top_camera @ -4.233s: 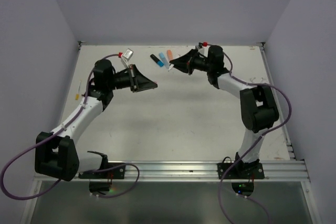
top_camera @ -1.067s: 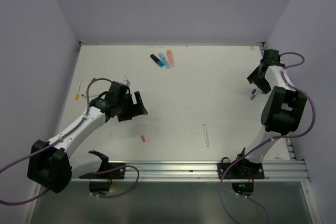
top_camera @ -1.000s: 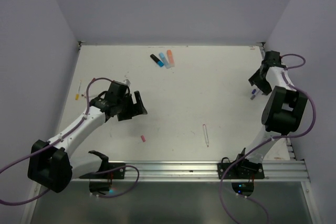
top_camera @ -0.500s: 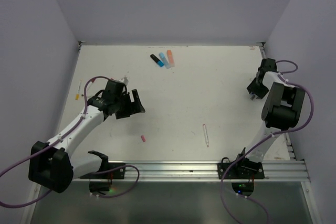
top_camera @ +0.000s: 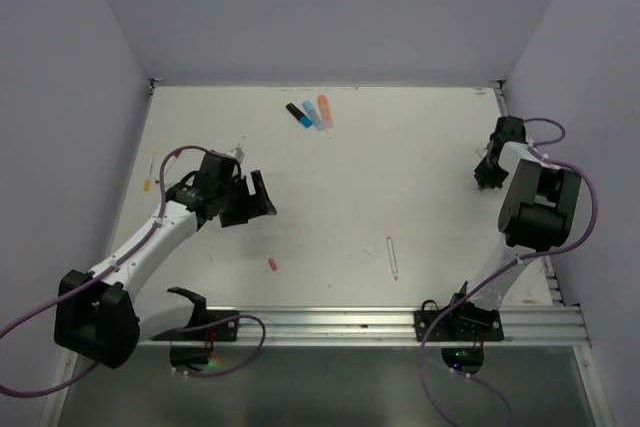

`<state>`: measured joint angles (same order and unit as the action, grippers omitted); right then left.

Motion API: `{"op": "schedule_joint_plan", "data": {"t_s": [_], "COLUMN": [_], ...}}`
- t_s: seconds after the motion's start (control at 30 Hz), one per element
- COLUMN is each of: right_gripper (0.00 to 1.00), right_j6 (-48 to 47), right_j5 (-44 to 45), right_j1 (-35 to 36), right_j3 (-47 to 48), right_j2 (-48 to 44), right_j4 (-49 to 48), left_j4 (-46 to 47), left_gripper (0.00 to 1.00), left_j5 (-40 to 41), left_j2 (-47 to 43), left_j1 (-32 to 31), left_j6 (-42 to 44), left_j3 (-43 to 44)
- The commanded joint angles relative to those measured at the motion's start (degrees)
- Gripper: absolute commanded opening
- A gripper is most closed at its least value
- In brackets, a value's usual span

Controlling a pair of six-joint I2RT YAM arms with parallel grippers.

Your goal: Open the pen caps

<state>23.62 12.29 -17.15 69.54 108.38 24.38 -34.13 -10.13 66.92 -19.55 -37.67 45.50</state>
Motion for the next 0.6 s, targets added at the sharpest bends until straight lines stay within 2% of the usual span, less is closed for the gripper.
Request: {"op": "schedule_joint_plan", "data": {"t_s": [0.0, 0.03, 0.1, 0.17, 0.4, 0.57], "right_gripper": [0.13, 0.08, 0.07, 0.0, 0.0, 0.0], "right_j6": [-1.56, -1.21, -0.77, -0.42, 1.69, 5.56], "right_j5": [0.62, 0.71, 0.45, 0.54, 2.99, 1.42], "right_j1": [-0.17, -0.17, -0.17, -0.17, -0.26, 0.09], "right_j3": [-2.91, -3.35, -3.88, -4.32, -5.99, -2.92], "right_j2": [-0.71, -1.06, -2.2, -2.91, -10.28, -17.05], "right_j4": [1.54, 1.72, 2.25, 3.04, 4.71, 8.12], "left_j4": [-0.94, -1.03, -1.29, -1.9, -2.7, -2.44], "left_gripper": [0.83, 0.82, 0.82, 0.82, 0.77, 0.75], "left_j5": [-1.12, -1.29, -1.38, -1.56, -3.4, -6.74], "left_j2": [-1.52, -1.61, -2.22, -2.75, -5.3, -8.46], "left_j1": [0.39, 0.48, 0.39, 0.48, 0.39, 0.39], "left_j6": [1.11, 1.19, 1.28, 1.28, 1.81, 2.34], "left_j3": [1.35, 1.35, 1.35, 1.44, 1.53, 2.49]}}
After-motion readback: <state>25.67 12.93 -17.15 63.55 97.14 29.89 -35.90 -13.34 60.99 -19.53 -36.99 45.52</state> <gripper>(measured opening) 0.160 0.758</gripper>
